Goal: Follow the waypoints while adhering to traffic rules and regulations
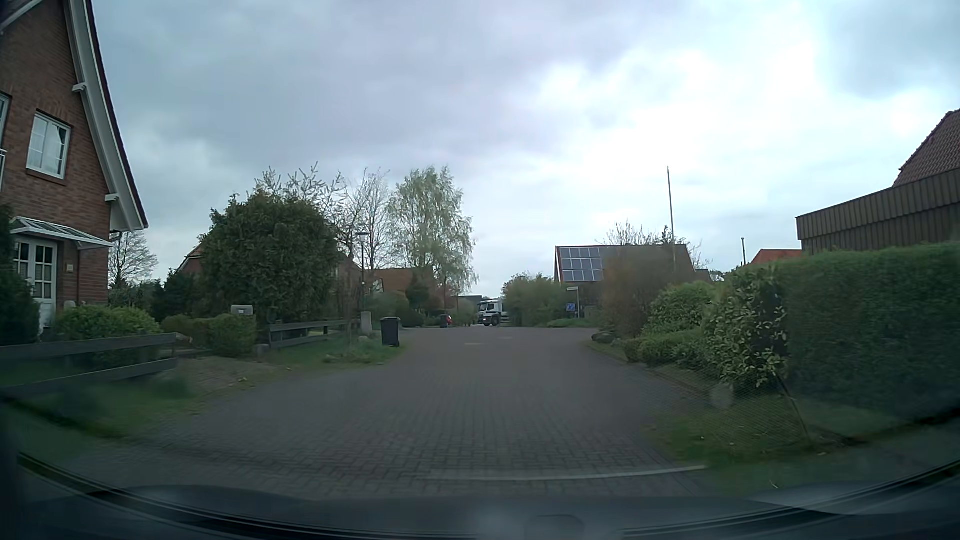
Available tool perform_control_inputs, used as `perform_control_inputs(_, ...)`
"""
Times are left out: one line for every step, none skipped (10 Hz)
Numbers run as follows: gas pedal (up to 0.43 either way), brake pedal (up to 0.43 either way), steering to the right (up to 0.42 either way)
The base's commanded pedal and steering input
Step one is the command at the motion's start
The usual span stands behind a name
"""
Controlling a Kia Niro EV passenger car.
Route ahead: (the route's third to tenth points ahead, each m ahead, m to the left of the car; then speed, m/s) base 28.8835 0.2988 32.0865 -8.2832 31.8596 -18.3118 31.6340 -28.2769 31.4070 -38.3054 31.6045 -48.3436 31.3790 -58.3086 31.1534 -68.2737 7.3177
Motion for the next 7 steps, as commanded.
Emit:
perform_control_inputs(0.098, 0.000, -0.004)
perform_control_inputs(0.098, 0.000, -0.004)
perform_control_inputs(0.098, 0.000, -0.004)
perform_control_inputs(0.098, 0.000, -0.004)
perform_control_inputs(0.098, 0.000, -0.003)
perform_control_inputs(0.098, 0.000, -0.001)
perform_control_inputs(0.098, 0.000, -0.001)
